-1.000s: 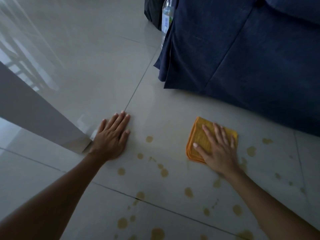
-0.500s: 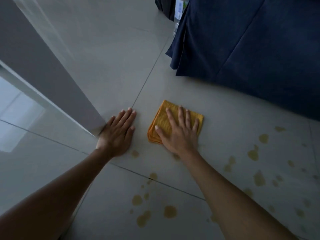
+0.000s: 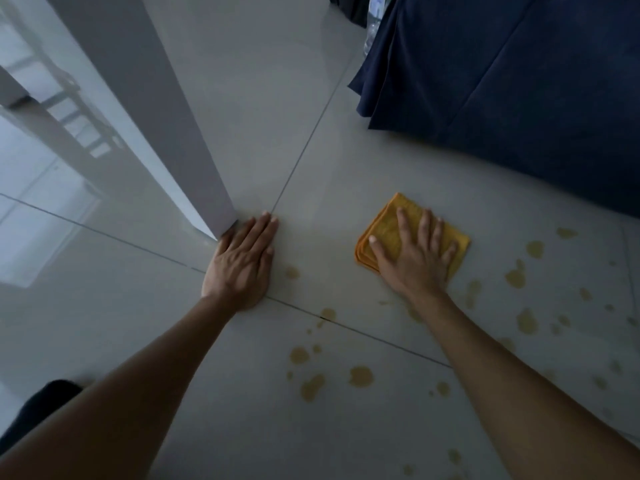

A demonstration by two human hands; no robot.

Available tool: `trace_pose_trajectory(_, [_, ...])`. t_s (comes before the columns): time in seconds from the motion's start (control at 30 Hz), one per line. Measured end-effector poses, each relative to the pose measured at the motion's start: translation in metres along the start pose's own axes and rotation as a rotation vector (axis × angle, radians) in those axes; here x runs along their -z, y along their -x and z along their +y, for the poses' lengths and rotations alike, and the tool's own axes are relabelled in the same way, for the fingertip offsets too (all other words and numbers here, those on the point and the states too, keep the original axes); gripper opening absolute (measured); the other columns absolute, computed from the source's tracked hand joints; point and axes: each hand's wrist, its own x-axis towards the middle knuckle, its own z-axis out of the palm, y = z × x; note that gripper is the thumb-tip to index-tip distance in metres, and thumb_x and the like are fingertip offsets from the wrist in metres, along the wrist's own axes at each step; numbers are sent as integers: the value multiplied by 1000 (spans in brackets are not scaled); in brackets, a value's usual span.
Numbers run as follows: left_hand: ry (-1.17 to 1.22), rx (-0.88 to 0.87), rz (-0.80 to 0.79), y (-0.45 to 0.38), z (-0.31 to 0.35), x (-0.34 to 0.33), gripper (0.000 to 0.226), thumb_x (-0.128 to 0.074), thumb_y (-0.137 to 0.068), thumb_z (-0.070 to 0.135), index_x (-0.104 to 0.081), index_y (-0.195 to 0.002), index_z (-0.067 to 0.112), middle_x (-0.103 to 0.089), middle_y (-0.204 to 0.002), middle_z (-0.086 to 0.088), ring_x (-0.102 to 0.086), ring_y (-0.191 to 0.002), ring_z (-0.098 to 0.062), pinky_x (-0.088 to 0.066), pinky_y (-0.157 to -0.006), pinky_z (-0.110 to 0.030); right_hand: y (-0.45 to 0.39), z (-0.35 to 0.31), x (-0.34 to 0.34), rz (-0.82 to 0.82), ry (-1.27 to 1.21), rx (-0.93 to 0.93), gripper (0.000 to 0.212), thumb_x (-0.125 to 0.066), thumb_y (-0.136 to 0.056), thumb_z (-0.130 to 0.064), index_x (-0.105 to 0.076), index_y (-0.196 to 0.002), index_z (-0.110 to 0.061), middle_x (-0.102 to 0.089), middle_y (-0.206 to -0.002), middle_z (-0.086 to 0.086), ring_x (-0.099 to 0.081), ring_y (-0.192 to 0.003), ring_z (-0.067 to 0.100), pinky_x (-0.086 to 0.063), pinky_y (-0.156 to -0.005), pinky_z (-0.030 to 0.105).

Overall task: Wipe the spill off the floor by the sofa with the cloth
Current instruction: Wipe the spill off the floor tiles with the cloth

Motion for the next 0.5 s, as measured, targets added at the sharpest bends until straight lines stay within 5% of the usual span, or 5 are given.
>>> trace_pose_trajectory(0.27, [21,-1,-11,-2,0,1,57,-12,-98,40,-16,-153,27,-15,-159,8,-14,-147,-12,-8,-120,-34,33,-104,-26,23,-34,240,81,-24,-83,-78,-12,-153,-40,1,-164,6,5,-150,30,5,-114,61])
trace_pose_trajectory(0.5, [15,-11,-16,5,1,1,56,-15,-99,38,-18,-153,22,-18,-159,3,-18,-147,-17,-12,-119,-37,74,-43,-27,39,9,415,77,-26,-83,-79,-15,-152,-45,-6,-164,-3,-4,-151,22,-1,-118,54])
